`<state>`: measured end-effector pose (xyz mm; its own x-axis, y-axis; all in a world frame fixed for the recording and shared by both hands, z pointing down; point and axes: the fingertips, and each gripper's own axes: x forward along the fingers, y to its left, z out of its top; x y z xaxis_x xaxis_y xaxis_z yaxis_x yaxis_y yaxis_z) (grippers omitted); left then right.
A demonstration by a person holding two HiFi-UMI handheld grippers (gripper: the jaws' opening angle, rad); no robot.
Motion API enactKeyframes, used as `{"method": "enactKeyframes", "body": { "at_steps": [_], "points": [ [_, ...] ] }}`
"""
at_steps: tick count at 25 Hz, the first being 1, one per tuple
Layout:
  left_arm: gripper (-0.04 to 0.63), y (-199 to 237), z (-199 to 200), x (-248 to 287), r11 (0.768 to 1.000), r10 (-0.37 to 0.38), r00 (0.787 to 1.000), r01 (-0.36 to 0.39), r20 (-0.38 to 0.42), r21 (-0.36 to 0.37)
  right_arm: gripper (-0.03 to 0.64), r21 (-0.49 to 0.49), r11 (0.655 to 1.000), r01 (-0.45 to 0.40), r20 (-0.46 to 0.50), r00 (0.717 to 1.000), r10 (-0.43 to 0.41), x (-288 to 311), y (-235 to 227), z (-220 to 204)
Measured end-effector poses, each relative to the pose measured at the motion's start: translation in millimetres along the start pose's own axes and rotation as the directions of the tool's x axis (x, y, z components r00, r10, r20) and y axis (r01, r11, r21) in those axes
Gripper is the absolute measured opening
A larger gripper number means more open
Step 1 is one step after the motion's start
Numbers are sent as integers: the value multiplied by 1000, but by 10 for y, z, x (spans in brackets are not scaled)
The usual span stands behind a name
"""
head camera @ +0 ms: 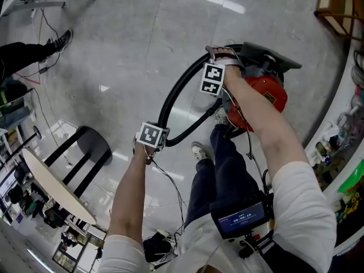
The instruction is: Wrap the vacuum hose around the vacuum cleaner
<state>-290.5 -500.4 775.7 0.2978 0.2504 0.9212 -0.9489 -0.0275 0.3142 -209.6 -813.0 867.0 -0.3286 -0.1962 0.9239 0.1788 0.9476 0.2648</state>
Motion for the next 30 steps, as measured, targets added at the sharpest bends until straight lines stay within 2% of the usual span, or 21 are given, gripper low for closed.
{"method": "enactKeyframes", "body": {
  "at_steps": [5, 8, 13, 18, 24, 30],
  "points": [
    [167, 75, -159, 189, 1000, -17, 999, 16, -30, -3, 261, -26, 999, 30, 19, 999, -30, -200, 167, -13],
    [166, 82, -292, 294, 999, -34, 999, 34, -32, -16, 261, 31, 999, 24, 38, 999, -25, -346, 361, -66],
    [167, 48, -396, 309, 998, -57, 998, 57, -8, -2, 261, 146, 988, -48, 73, 997, 37, -634, 892, -101],
    [167, 7, -516, 314, 997, -74, 997, 74, 5, -3, 261, 213, 965, -155, 125, 984, 130, -881, 1747, 23],
    [166, -82, -695, 321, 993, -122, 992, 122, 42, -4, 261, 285, 918, -274, 174, 957, 231, -1179, 2907, 180],
    [167, -283, -906, 273, 982, -190, 976, 191, 104, -5, 261, 273, 876, -398, 217, 912, 347, -1534, 4069, 398]
  ]
}}
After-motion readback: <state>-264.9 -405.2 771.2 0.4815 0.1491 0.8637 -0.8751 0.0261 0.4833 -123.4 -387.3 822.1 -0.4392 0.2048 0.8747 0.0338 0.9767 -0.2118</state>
